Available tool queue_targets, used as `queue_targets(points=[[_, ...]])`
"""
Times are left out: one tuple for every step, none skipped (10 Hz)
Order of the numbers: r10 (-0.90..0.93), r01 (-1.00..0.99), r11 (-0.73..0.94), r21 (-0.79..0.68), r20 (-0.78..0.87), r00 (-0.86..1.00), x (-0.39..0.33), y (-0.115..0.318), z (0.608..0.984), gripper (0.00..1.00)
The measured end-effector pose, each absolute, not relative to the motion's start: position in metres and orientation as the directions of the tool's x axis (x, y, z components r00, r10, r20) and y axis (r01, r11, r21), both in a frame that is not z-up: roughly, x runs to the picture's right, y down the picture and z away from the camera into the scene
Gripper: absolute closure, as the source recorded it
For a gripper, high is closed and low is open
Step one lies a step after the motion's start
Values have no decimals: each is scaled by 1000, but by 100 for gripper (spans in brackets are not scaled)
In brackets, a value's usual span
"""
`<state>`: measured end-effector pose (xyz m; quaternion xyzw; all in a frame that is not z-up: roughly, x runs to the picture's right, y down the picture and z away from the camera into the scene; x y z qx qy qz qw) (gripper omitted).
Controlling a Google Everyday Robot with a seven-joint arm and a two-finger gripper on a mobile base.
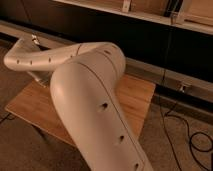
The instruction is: Move the arm in a circular motion
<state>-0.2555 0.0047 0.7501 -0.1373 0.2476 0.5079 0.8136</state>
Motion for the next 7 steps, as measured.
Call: queue_targets(points=[[725,-872,488,-36,-539,428,-278,17,744,35],[691,-848,523,-84,-540,480,-287,31,734,35],[659,-826,552,-117,-545,518,-287,44,722,35],[623,-803,579,-142,-558,548,-273,62,703,35],[603,-793,591,-147,-573,555,-255,76,687,35],[591,-794,594,-131,-599,540,-226,91,668,35],[592,-810,580,-79,-643,487,-177,108,644,35]])
